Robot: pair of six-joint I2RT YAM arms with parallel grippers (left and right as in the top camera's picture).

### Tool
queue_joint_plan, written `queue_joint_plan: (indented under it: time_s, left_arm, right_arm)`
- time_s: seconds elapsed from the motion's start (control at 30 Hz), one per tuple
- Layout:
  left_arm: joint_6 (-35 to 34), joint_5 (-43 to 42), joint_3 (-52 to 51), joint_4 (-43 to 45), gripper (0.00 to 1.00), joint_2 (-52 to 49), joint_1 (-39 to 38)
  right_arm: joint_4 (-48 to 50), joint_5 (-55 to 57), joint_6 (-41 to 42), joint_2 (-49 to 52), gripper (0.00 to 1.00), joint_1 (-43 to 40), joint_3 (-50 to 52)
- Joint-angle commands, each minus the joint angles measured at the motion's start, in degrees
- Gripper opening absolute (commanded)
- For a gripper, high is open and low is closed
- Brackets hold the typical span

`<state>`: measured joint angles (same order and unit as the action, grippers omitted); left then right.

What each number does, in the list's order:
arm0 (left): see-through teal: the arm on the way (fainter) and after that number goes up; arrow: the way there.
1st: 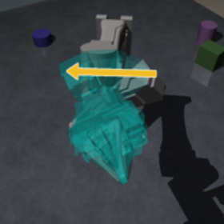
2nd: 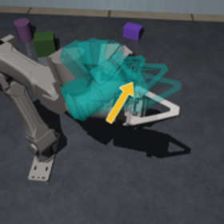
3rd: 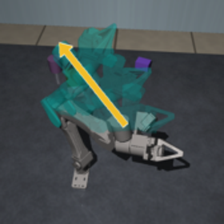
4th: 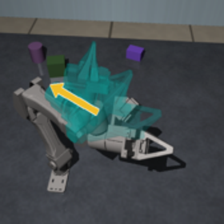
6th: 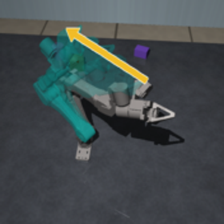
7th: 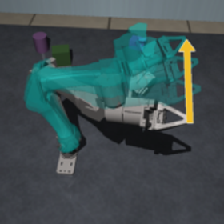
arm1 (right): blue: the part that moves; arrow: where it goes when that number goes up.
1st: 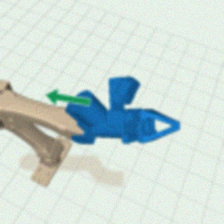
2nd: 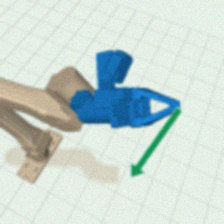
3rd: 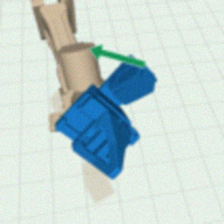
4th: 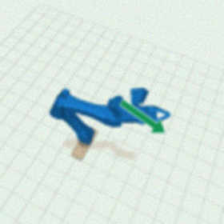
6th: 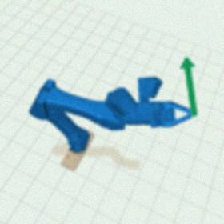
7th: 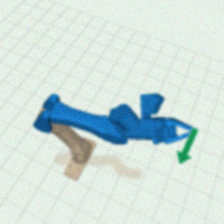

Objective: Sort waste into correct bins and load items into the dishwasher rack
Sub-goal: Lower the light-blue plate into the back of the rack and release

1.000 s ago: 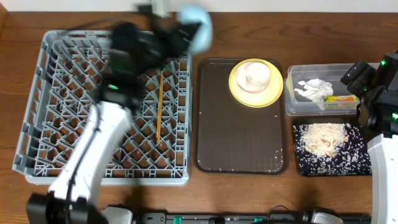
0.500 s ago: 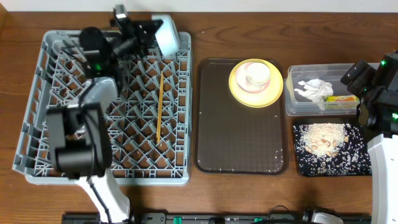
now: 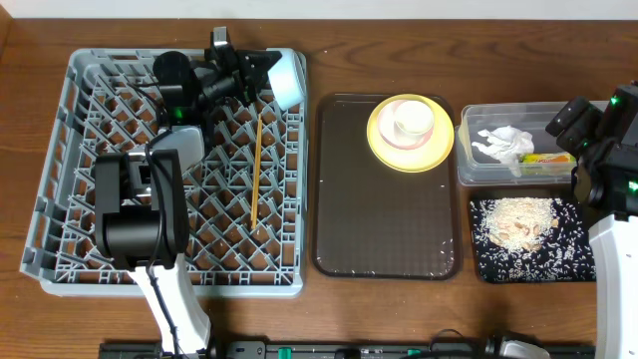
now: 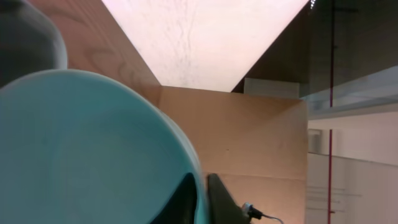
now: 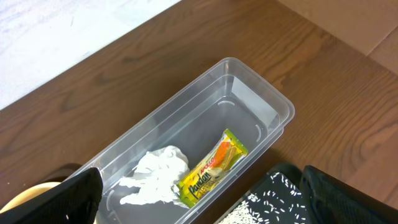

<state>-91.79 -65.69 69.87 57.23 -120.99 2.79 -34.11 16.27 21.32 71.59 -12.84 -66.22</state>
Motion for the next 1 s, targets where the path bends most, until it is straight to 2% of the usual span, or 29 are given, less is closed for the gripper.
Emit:
queue_joint_plan:
  time_s: [0.0, 0.07, 0.27, 0.37, 0.5, 0.63, 0.73, 0.97]
  left_arm:
    - [3.8, -1.4, 0.1, -1.1, 0.17, 0.0, 0.0]
    - [4.8, -1.4, 0.1, -2.3, 0.26, 0.0, 0.4]
    - [7.3, -2.3, 0.1, -3.2, 0.41, 0.0, 2.4]
    - [7.3, -3.6, 0.1, -3.2, 0.58, 0.0, 4.2]
    - [7.3, -5.8, 0.1, -3.1, 0.67, 0.0, 6.6]
    - [7.3, -7.5, 0.1, -3.1, 0.82, 0.0, 8.7]
    - [7.3, -8.4, 0.1, -3.1, 0.86, 0.0, 10.2]
    - [7.3, -8.5, 0.1, -3.2, 0.88, 0.0, 12.9]
  right_arm:
    - [0.0, 0.2, -0.2, -0.3, 0.99, -0.3, -0.4]
    - [0.0, 0.2, -0.2, -0.3, 0.99, -0.3, -0.4]
    - [0.0, 0.2, -0.2, -0.3, 0.99, -0.3, -0.4]
    - [0.0, 0.2, -0.2, -0.3, 0.99, -0.3, -0.4]
    - [0.0, 0.2, -0.2, -0.3, 0.99, -0.3, -0.4]
    - [0.0, 0.2, -0.2, -0.3, 0.99, -0.3, -0.4]
    - [0.0, 0.2, -0.2, -0.3, 0.99, -0.3, -0.4]
    - [0.0, 0.2, -0.2, -0.3, 0.99, -0.3, -0.4]
